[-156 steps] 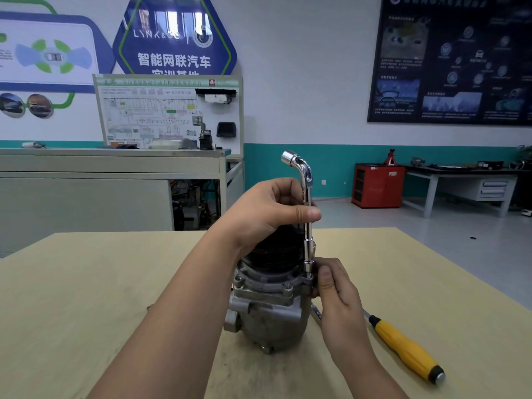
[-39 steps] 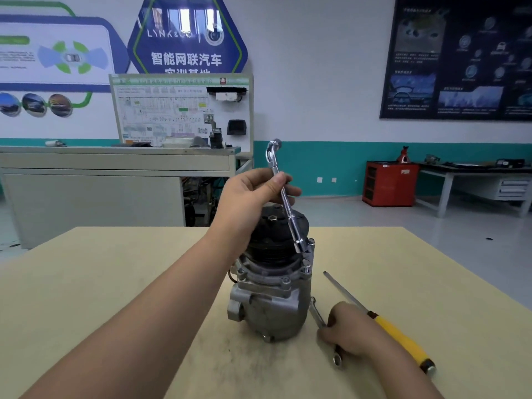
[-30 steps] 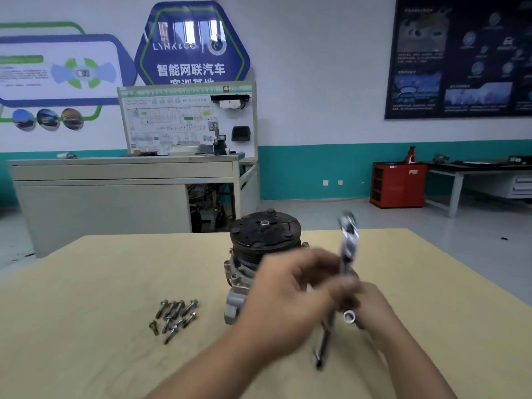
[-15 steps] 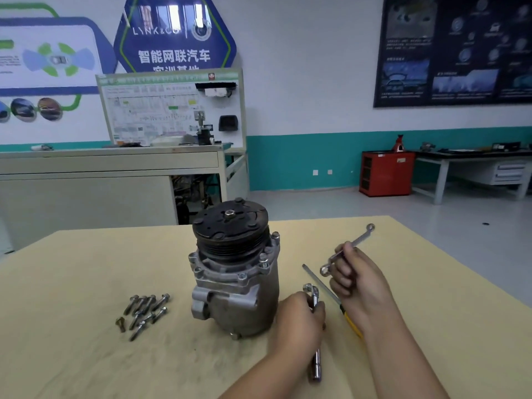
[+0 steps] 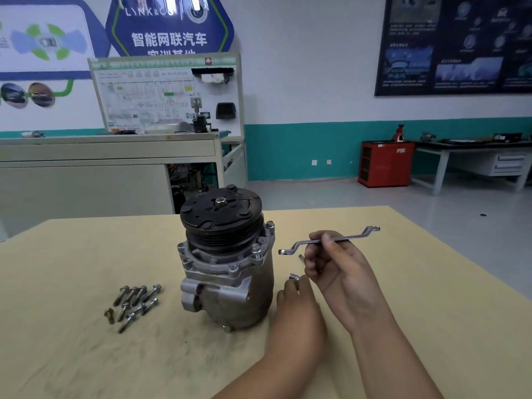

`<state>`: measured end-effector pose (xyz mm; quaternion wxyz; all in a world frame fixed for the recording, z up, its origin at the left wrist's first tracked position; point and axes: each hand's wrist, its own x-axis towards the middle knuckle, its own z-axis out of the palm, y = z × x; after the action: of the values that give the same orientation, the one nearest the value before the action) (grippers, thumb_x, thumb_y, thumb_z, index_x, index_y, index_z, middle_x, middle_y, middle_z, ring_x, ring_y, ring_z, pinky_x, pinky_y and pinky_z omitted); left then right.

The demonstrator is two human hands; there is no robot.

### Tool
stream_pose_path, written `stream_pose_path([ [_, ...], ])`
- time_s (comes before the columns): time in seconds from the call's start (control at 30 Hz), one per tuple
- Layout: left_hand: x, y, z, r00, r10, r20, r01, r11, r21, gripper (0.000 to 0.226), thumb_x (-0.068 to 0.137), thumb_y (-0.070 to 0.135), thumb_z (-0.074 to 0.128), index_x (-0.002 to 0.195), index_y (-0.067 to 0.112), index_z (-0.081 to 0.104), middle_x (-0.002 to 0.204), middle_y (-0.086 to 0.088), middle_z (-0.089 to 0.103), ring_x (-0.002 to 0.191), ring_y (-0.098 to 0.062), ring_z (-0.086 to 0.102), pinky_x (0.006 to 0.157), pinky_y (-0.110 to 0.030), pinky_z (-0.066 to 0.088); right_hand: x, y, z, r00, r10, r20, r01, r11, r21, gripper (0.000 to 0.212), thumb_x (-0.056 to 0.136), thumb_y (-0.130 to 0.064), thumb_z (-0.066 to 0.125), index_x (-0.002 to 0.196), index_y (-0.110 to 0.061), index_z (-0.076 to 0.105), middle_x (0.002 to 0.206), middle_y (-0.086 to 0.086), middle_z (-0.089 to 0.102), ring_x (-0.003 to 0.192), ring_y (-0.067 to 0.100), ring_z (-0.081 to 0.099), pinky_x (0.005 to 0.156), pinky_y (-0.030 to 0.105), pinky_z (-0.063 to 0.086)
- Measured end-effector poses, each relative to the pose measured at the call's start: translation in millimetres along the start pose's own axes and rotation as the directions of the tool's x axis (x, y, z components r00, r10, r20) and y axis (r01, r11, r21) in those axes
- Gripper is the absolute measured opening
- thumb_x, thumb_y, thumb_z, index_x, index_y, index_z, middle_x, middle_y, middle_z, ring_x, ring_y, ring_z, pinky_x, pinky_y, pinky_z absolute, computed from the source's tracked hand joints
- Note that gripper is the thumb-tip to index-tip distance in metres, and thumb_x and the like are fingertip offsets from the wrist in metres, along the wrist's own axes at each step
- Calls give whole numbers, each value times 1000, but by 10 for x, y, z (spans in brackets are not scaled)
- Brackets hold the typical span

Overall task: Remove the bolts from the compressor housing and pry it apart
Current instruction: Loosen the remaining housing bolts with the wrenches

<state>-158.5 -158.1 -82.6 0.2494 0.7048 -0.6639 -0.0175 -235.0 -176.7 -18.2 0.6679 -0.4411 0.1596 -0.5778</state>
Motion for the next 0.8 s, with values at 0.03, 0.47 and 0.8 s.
stream_pose_path([
  [0.03, -31, 12, -36, 999, 35, 6, -35, 999, -9, 38, 95, 14, 38, 132, 14, 34, 131, -8, 41, 114, -25, 43, 89, -32, 35, -1, 2, 7, 1000, -9, 4, 9, 1000, -3, 16, 79, -20, 53, 84, -6, 60, 62, 8, 62, 53, 13, 54, 48, 19, 43],
  [0.47, -386, -453, -797, 459, 366, -809, -501, 859, 104, 34, 81, 32, 61, 111, 18, 54, 120, -5, 48, 111, -24, 46, 98, -34, 34, -31, 17, 87, 991, -129, 46, 131, 990, -59, 21, 80, -26, 51, 73, -22, 71, 67, 7, 66, 62, 13, 57, 54, 20, 45],
  [0.8, -208, -871, -790, 811, -273, -517, -77, 827, -557, 112, 48, 73, 62, 144, 47, 9, 128, 34, 20, 127, 4, 24, 108, -33, 28, 218, -175, 210, 970, -240, 47, 244, 940, -237, 18, 91, -2, 46, 80, -8, 60, 63, 7, 67, 62, 14, 62, 57, 22, 47],
])
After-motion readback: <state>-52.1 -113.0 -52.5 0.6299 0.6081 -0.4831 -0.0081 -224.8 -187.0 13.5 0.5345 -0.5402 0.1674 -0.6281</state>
